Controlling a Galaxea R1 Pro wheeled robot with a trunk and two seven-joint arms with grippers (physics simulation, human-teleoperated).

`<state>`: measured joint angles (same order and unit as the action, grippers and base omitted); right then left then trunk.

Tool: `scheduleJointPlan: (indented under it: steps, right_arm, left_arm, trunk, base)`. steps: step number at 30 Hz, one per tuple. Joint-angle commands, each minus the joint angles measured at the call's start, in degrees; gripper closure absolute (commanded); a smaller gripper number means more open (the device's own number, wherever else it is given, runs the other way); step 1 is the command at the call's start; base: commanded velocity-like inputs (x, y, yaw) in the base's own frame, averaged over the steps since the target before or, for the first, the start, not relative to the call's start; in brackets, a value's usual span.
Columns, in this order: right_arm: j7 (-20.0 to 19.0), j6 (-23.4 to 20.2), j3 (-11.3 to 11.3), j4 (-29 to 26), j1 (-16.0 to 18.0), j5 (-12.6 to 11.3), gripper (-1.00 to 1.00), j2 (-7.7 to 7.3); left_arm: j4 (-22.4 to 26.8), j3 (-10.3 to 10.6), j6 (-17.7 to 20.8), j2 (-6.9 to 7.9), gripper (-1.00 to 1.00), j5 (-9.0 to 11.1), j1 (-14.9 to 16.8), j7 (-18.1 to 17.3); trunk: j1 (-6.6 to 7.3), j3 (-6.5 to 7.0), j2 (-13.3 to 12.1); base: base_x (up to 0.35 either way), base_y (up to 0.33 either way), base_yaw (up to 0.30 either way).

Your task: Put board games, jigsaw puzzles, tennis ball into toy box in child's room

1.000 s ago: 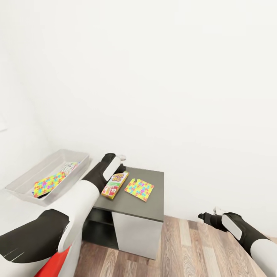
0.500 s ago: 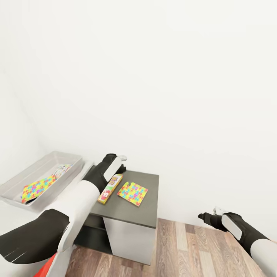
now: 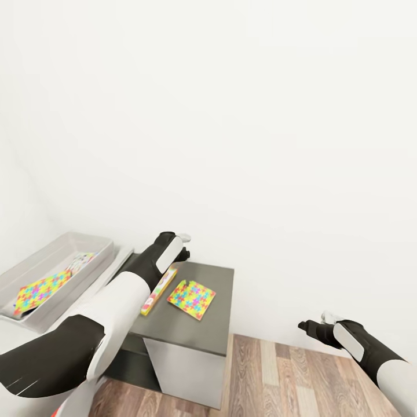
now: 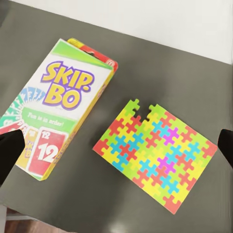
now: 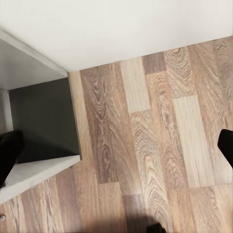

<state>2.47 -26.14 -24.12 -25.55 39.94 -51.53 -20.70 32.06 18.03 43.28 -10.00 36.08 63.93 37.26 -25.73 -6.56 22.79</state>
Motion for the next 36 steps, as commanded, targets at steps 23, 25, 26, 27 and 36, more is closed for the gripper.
scheduleJointPlan:
  steps: [23, 25, 26, 27, 36]
  right_arm:
    - [0.67, -3.6, -0.8, -0.02, 0.05, -0.51, -1.0, 0.37]
    - [0.68, -3.84, -0.8, -0.01, 0.05, -0.51, -1.0, 0.36]
    - [0.69, -3.89, -0.81, -0.01, 0.05, -0.51, -1.0, 0.35]
    - [0.69, -3.96, -0.79, -0.02, 0.05, -0.51, -1.0, 0.3]
    - [0.68, -4.1, -0.77, 0.0, 0.05, -0.51, -1.0, 0.15]
  left_arm:
    - [-0.19, 0.25, 0.05, 0.0, -1.0, 0.57, 0.05, 0.45]
    - [-0.66, 0.25, 0.05, 0.0, -1.0, 0.56, 0.05, 0.45]
    - [-0.88, 0.25, 0.05, 0.0, -1.0, 0.54, 0.05, 0.45]
    - [-1.28, 0.25, 0.02, 0.0, -1.0, 0.52, 0.05, 0.45]
    - [-1.95, 0.25, -0.03, 0.0, -1.0, 0.49, 0.05, 0.45]
  trunk:
    - [-0.06, -0.13, 0.13]
    - [-0.06, -0.13, 0.13]
    - [-0.06, -0.13, 0.13]
    - [-0.06, -0.13, 0.13]
    - [-0.06, -0.13, 0.13]
  base:
    - [0.024, -0.007, 0.0]
    - [0.0, 0.0, 0.0]
    - [0.0, 0.0, 0.0]
    - [0.0, 0.0, 0.0]
    - [0.0, 0.0, 0.0]
